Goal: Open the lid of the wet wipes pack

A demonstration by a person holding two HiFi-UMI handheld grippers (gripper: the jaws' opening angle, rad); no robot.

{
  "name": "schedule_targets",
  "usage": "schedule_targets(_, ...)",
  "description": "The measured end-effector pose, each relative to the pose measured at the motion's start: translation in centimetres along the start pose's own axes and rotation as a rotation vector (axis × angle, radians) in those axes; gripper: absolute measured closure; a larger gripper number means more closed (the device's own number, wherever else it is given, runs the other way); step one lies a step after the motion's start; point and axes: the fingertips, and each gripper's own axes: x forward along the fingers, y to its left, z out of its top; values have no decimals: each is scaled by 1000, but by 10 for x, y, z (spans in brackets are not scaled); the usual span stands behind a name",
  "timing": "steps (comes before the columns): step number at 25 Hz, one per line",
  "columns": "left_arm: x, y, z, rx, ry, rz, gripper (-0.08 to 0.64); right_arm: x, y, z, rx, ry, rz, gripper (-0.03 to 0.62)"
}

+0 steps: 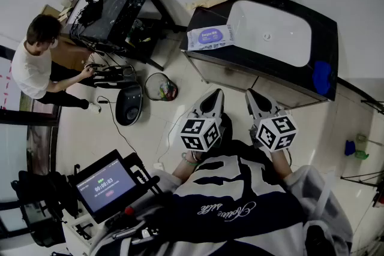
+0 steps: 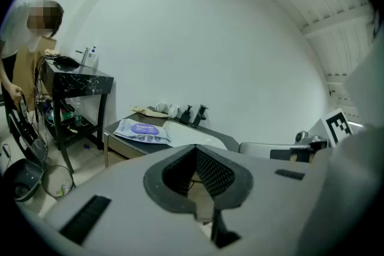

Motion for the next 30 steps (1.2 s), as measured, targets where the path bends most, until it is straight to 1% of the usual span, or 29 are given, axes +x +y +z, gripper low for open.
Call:
schedule_targets(5, 27, 56, 44, 13, 0, -11, 561, 63, 5, 24, 43, -21, 0, 592)
schedule_targets(8, 42, 92, 62, -6, -1, -15, 561, 98, 12, 34, 15, -16, -11, 592)
schedule_targets(11, 62, 124, 69, -10, 21, -30, 561, 126, 12, 41, -6, -13, -39, 592)
schedule_targets(14, 83, 147, 68, -13, 56, -47, 561, 142, 7, 46, -14, -12, -80, 592)
schedule_targets(16, 96, 160, 66, -28, 80, -52, 561, 148, 4, 49, -21, -9, -106, 592)
schedule_targets(21, 123, 181, 51, -76, 144, -50, 561, 157, -5, 44, -17, 45, -152, 592)
schedule_targets(26, 146, 204, 37, -114, 185, -5, 561, 164, -13, 37, -52, 113, -152, 592)
schedule_targets(30, 162, 220, 32, -129, 201, 31, 561, 184, -24, 33, -60, 149, -124, 592)
